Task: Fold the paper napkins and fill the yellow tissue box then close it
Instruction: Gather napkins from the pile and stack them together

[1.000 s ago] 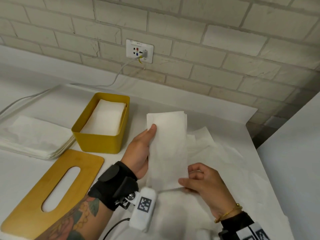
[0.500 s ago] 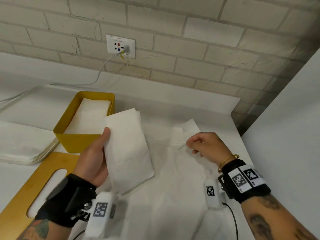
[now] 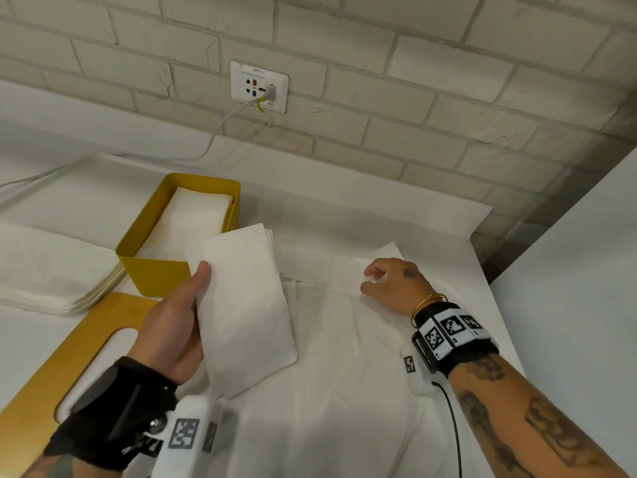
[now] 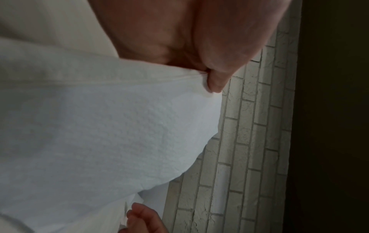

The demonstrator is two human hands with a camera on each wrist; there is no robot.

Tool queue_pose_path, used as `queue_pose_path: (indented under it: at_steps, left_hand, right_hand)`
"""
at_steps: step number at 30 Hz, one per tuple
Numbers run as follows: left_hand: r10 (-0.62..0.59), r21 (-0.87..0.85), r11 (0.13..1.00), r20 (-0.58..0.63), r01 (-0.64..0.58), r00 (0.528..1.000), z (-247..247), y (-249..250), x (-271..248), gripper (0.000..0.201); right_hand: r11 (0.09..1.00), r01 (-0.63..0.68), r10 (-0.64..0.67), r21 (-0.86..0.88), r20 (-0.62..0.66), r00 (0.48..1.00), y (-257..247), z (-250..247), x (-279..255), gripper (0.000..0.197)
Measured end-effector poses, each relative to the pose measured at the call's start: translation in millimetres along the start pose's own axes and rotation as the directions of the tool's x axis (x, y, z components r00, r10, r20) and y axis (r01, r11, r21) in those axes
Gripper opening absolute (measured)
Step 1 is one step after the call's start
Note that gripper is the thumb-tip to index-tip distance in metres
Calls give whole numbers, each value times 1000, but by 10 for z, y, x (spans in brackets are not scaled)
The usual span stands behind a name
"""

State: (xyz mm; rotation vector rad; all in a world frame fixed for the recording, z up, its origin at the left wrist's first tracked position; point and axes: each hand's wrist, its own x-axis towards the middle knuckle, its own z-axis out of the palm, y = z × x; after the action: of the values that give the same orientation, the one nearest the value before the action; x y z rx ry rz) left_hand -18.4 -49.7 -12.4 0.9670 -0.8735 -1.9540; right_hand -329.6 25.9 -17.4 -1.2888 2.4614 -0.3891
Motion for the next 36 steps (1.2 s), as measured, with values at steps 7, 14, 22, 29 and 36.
queue_pose_path:
  at_steps: [7, 14, 22, 29, 36]
  left_hand:
    - [-20, 10, 1000, 18, 20, 1000, 70, -34, 14, 35]
    - [-15, 16, 1000, 15, 15, 1000, 51, -51, 38, 31]
    - [-6, 44, 999, 36, 5, 999, 85, -41, 80, 35]
    - [158, 78, 983, 108, -166, 982, 309, 285, 274, 36]
    - [151, 154, 968, 280, -200, 948, 743, 345, 388, 35]
  right_hand:
    - [946, 49, -29, -319, 66, 997, -111, 57, 49, 46]
    - [925, 53, -18, -375, 94, 995, -70, 99, 80, 41]
    - [990, 91, -109, -105, -176, 978, 10, -32, 50, 13]
    - [810, 422, -346, 408, -249, 905, -331, -746, -296, 16]
    - [651, 435, -641, 623, 143, 755, -813, -1136, -807, 13]
